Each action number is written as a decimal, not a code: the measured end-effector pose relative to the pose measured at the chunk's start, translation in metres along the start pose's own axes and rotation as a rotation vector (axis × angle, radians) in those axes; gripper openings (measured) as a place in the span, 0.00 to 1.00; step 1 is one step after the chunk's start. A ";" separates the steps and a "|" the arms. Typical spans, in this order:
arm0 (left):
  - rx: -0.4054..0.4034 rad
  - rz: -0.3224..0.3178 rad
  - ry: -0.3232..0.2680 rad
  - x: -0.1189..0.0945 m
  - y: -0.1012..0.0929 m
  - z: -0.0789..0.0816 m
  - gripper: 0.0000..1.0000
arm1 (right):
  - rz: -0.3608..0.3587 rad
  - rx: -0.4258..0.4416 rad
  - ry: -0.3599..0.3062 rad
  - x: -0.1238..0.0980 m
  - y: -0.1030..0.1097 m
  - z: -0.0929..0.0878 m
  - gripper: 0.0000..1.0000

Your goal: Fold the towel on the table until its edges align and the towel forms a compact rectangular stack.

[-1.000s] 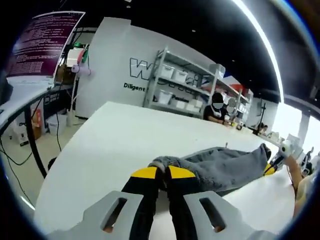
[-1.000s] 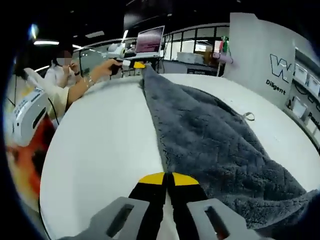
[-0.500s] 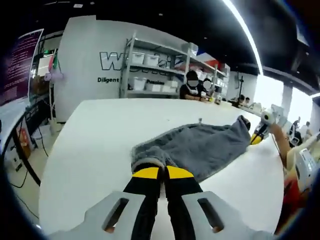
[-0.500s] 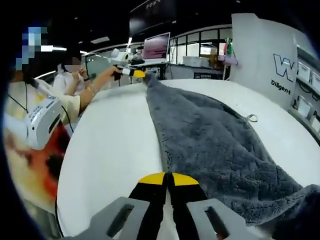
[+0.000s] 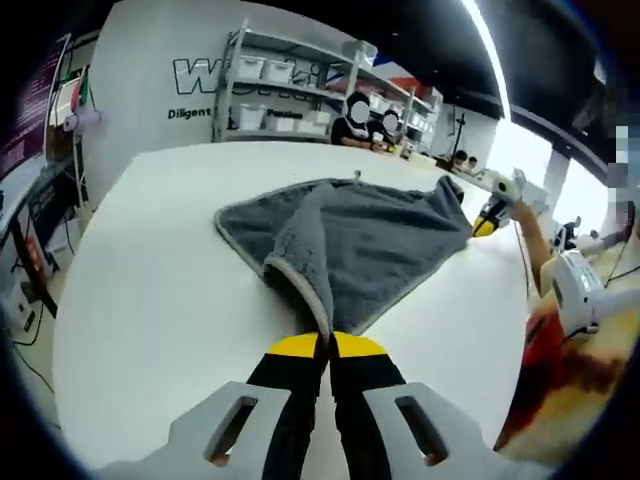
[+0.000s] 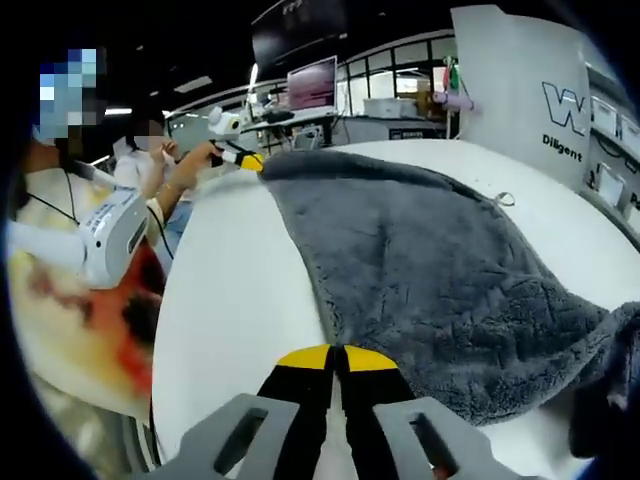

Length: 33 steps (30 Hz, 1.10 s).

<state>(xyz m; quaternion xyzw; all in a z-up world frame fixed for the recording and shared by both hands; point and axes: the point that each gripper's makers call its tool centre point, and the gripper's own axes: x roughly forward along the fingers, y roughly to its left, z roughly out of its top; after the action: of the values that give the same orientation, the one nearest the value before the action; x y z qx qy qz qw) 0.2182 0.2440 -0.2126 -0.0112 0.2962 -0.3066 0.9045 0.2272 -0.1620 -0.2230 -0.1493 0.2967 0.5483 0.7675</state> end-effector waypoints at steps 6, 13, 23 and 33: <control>-0.032 0.031 0.033 -0.007 0.001 -0.017 0.03 | 0.018 -0.004 0.035 -0.010 0.006 -0.011 0.00; -0.075 0.032 0.069 -0.009 -0.003 -0.036 0.03 | 0.043 -0.006 0.083 -0.019 0.011 -0.030 0.00; -0.140 0.034 0.036 -0.013 0.003 -0.040 0.03 | 0.083 -0.006 0.093 -0.024 0.021 -0.037 0.00; -0.180 0.035 -0.181 -0.026 -0.001 0.000 0.20 | 0.043 -0.141 -0.036 -0.032 0.015 -0.019 0.14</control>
<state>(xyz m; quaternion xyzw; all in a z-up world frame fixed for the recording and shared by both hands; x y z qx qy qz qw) 0.2011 0.2575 -0.1990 -0.1147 0.2396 -0.2605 0.9282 0.2000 -0.1915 -0.2166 -0.1866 0.2466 0.5867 0.7485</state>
